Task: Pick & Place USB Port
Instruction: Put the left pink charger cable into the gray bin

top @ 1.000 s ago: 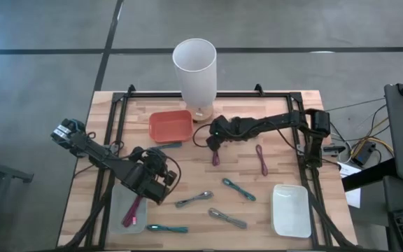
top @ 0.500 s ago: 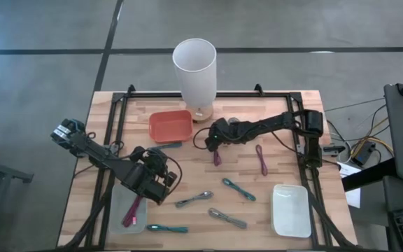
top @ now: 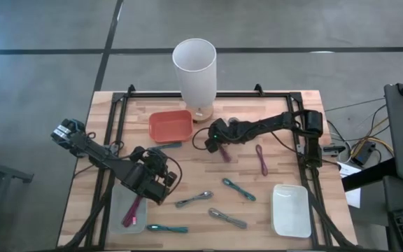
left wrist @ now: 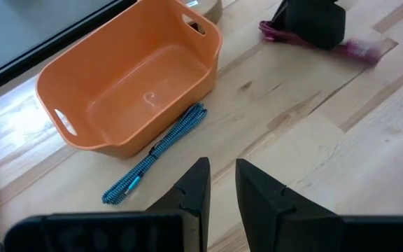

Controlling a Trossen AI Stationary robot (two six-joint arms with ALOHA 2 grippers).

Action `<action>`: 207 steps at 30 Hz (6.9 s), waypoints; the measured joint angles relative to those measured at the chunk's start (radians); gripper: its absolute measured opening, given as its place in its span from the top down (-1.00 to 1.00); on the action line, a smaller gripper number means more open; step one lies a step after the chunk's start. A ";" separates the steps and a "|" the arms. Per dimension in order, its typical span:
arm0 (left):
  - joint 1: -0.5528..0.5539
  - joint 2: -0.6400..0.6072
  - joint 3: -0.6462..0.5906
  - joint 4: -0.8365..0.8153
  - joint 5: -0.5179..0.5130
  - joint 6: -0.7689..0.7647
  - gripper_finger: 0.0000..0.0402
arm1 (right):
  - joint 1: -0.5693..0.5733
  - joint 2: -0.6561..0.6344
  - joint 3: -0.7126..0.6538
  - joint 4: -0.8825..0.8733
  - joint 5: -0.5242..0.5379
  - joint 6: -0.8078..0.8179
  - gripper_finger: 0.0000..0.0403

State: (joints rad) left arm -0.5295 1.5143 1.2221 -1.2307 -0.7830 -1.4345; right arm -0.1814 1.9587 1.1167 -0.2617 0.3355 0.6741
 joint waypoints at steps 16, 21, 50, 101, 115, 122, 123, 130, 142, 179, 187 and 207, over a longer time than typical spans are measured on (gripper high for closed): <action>0.000 0.000 0.000 0.009 0.000 0.035 0.68 | 0.073 -0.184 0.020 0.009 -0.073 -0.254 0.94; 0.000 0.000 0.000 0.008 -0.003 0.080 0.68 | 0.120 -0.339 0.016 0.012 -0.077 -0.405 0.95; 0.107 -0.178 -0.392 1.407 0.110 1.049 0.68 | 0.184 -0.571 -0.541 1.130 -0.146 -0.573 0.94; 0.344 -0.169 -0.507 1.680 0.261 1.239 0.18 | 0.186 -0.286 -0.141 0.898 -0.187 -0.601 0.94; 0.349 -0.169 -0.507 1.633 0.259 1.218 0.92 | 0.189 -0.288 -0.141 0.859 -0.191 -0.595 0.94; 0.349 -0.169 -0.507 1.553 0.266 1.170 0.91 | 0.188 -0.288 -0.139 0.791 -0.189 -0.602 0.94; 0.349 -0.169 -0.507 1.549 0.265 1.169 0.91 | 0.188 -0.288 -0.139 0.791 -0.187 -0.610 0.94; 0.349 -0.169 -0.507 1.537 0.257 1.167 0.91 | 0.188 -0.288 -0.139 0.789 -0.177 -0.653 0.94; 0.349 -0.169 -0.507 1.533 0.254 1.170 0.91 | 0.188 -0.288 -0.141 0.807 -0.179 -0.703 0.94; 0.352 -0.169 -0.507 1.526 0.254 1.169 0.91 | 0.184 -0.288 -0.140 0.773 -0.180 -0.882 0.94; 0.352 -0.169 -0.507 1.524 0.255 1.170 0.91 | 0.183 -0.288 -0.140 0.773 -0.179 -0.888 0.93; 0.353 -0.169 -0.507 1.520 0.259 1.164 0.91 | 0.184 -0.287 -0.140 0.767 -0.112 -0.974 0.93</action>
State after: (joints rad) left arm -0.1764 1.3453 0.7147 0.2896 -0.5236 -0.2704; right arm 0.0029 1.6714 0.9768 0.5056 0.2237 -0.2996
